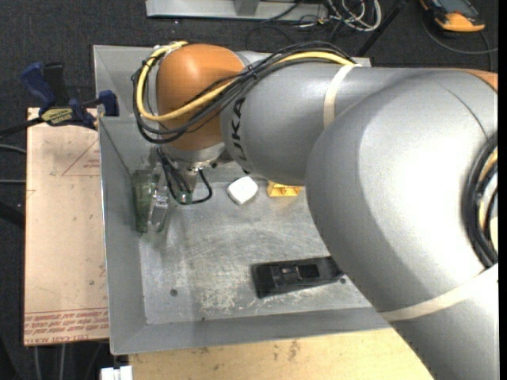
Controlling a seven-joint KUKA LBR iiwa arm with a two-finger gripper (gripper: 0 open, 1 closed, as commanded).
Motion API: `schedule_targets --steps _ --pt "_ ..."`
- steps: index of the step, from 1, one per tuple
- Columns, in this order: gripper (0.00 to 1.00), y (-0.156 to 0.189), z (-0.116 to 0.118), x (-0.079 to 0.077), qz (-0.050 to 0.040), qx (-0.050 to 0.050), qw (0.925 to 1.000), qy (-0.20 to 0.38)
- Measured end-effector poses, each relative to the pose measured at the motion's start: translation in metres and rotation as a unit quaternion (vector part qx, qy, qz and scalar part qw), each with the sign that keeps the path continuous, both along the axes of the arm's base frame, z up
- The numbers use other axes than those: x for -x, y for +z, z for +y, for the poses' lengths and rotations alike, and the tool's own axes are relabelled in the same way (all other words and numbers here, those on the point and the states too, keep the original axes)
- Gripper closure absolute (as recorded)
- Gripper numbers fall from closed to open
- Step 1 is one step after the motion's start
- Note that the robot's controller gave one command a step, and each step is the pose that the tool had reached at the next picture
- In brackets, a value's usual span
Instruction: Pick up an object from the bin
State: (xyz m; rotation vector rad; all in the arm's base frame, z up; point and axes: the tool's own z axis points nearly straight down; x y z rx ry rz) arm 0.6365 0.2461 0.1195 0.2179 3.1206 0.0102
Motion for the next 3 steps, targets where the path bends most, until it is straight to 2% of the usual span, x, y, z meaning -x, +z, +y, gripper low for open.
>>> schedule_targets --steps 1,2,3 --pt "0.00 -0.009 0.006 -0.010 0.0099 0.002 0.9935 -0.113" --pt "0.00 -0.009 0.008 -0.011 -0.0004 -0.003 0.9992 -0.041" --pt "1.00 -0.019 0.012 -0.016 0.0001 -0.010 0.9875 -0.157"
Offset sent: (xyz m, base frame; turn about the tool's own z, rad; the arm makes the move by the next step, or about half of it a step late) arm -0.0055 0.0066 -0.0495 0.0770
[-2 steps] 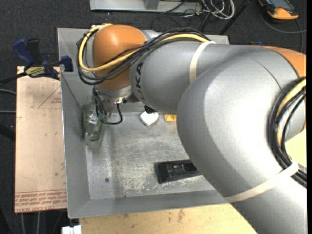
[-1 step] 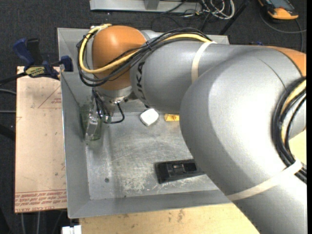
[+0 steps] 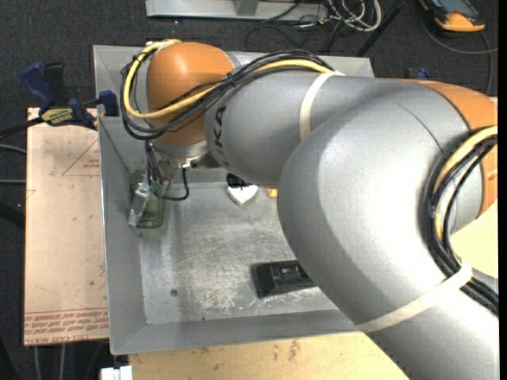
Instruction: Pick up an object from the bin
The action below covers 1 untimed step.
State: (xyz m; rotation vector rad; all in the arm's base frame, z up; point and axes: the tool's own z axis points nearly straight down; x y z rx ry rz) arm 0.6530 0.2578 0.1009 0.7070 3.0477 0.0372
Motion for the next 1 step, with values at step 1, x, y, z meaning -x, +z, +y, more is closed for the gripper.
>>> schedule_targets --steps 1 --pt "1.00 -0.0005 -0.0001 0.0000 -0.0003 0.000 1.0000 0.000"
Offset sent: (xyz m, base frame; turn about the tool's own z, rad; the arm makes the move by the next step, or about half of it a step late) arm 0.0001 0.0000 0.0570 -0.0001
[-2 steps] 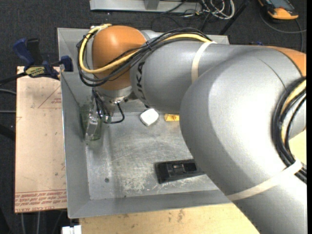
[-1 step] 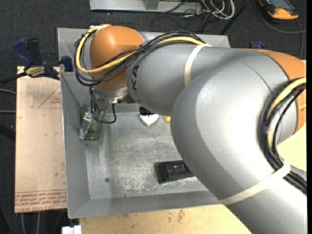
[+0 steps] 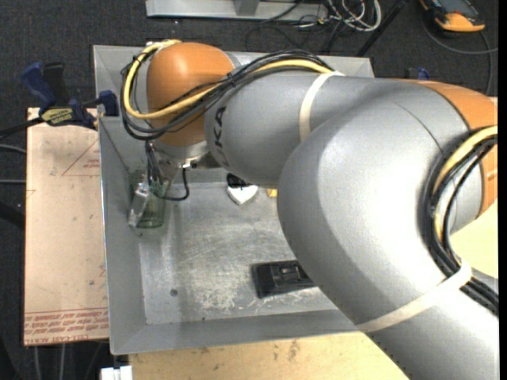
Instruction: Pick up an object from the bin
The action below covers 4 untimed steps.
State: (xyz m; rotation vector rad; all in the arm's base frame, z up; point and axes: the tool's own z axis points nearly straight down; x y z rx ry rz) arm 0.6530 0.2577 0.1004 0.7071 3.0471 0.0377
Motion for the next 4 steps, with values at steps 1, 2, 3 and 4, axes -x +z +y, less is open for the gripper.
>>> schedule_targets --steps 1,2,3,4 --pt "1.00 0.0016 -0.0009 0.0020 -0.0019 0.001 1.0000 -0.001" --pt "1.00 0.0014 -0.0010 0.0019 -0.0020 0.001 1.0000 -0.001" --pt "1.00 -0.0002 -0.0023 0.0017 -0.0037 0.002 1.0000 -0.001" --pt "1.00 -0.0008 -0.0028 0.0016 -0.0044 0.002 1.0000 -0.001"
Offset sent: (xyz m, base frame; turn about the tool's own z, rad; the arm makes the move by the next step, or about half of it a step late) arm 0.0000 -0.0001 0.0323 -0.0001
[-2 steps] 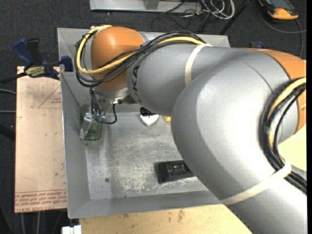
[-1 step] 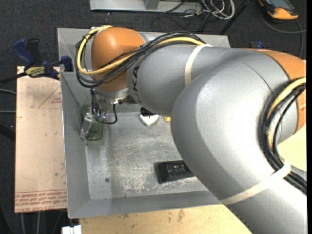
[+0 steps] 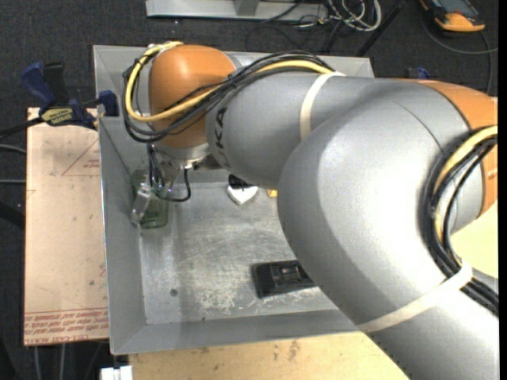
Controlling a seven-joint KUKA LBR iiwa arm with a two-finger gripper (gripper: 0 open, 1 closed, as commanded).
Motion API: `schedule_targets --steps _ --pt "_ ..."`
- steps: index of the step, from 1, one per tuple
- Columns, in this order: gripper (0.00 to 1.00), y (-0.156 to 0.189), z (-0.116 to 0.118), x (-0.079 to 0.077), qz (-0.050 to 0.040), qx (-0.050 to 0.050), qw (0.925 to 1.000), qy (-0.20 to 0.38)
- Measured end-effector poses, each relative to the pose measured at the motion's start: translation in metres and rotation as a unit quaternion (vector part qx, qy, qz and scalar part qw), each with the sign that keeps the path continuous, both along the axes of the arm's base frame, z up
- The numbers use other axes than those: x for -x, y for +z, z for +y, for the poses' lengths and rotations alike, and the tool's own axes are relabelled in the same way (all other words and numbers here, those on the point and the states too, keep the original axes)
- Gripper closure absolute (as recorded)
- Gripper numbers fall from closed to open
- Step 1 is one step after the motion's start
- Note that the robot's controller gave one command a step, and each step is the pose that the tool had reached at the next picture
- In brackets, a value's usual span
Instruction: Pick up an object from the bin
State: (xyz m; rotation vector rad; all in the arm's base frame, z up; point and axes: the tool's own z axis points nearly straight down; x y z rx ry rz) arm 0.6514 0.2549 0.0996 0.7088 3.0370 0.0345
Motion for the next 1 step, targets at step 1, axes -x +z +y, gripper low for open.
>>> schedule_targets --steps 1 --pt "1.00 -0.0002 -0.0002 0.0000 -0.0002 0.000 1.0000 0.000"
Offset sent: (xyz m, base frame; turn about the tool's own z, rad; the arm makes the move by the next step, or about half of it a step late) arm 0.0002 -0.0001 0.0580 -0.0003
